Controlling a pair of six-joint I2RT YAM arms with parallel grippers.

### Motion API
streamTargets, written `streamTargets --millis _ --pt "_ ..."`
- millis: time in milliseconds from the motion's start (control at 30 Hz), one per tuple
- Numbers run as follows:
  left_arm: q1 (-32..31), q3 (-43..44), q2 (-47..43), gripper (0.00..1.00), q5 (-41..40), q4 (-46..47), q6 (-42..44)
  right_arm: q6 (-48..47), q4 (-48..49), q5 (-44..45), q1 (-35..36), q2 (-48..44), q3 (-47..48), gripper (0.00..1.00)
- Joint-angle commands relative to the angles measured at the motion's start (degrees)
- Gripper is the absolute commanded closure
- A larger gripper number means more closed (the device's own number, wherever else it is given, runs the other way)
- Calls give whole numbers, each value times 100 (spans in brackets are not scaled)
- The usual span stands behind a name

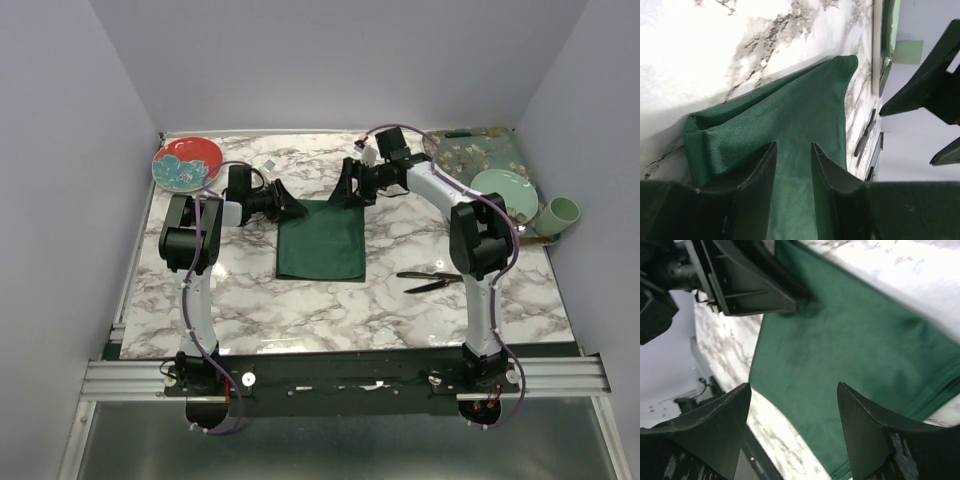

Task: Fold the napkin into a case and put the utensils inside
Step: Smooth out the square-folded napkin at the center of the board.

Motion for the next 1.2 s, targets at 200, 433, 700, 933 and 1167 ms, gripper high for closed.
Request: streamTargets --millis 200,433,700,933,1167 --pt "-44 -429 -814 34 536 1519 -874 507 460 -539 17 493 -902 28" --pt "-97 -245 -59 30 589 2739 -1963 464 215 -74 17 652 -894 34" --pt "43 -42 803 30 325 2812 -2395 402 -119 217 -1 705 -833 37" --pt "202 -253 383 17 465 2531 -2229 402 -278 349 8 722 -745 37" --pt "176 -1026 -1129 1 650 1512 -1490 323 -365 437 8 749 -622 37"
